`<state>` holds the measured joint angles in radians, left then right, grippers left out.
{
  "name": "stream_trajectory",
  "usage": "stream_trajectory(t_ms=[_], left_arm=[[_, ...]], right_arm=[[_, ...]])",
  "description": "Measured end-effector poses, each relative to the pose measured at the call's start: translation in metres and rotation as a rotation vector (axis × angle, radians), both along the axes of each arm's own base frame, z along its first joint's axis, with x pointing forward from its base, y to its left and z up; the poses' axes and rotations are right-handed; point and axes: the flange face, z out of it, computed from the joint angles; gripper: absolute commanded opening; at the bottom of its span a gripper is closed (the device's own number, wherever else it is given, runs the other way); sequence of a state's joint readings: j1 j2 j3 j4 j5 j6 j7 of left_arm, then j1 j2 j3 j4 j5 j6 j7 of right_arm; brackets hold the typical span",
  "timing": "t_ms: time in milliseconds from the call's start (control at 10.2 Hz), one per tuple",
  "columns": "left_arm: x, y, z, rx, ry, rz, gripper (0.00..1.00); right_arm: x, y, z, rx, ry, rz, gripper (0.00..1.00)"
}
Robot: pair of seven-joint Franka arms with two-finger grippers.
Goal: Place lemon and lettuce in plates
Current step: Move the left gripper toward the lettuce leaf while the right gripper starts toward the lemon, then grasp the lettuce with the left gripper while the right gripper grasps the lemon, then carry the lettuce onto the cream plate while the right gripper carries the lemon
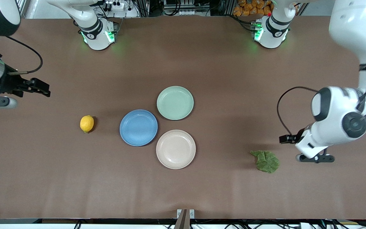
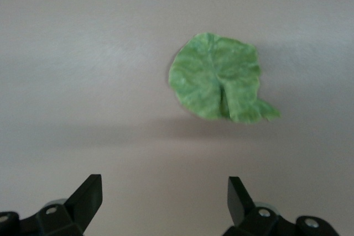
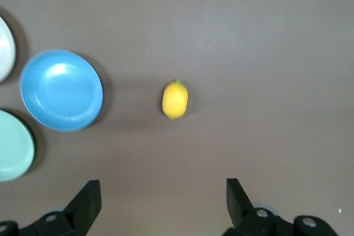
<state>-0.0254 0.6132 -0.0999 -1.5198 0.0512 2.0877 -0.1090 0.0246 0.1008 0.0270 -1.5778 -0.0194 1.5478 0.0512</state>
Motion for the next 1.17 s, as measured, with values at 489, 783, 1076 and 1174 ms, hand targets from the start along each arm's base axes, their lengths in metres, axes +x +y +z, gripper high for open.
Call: stream_trajectory(t_ms=[489,783,1076,1174], left_arm=[[0.015,-0.048,-0.098,-0.034,-0.067,-0.003,1.00],[0.016,-0.051,-0.127,-0.035,-0.081,-0.004,0.53],[0.019,-0.053,-0.126,-0.024,-0.094,-0.020,0.00],[0.020,-0.054,-0.123,-0.021,-0.101,-0.026,0.00]], right_arm=[[0.033,-0.019,-0.186,0.001,0.037,-0.034,1.00],[0.005,-0.034,-0.276,0.002,0.022,-0.056,1.00],[-0.004,-0.031,-0.321,0.005,0.014,-0.050,1.00],[-0.005,-0.029,-0.332,0.007,0.006,-0.047,1.00]])
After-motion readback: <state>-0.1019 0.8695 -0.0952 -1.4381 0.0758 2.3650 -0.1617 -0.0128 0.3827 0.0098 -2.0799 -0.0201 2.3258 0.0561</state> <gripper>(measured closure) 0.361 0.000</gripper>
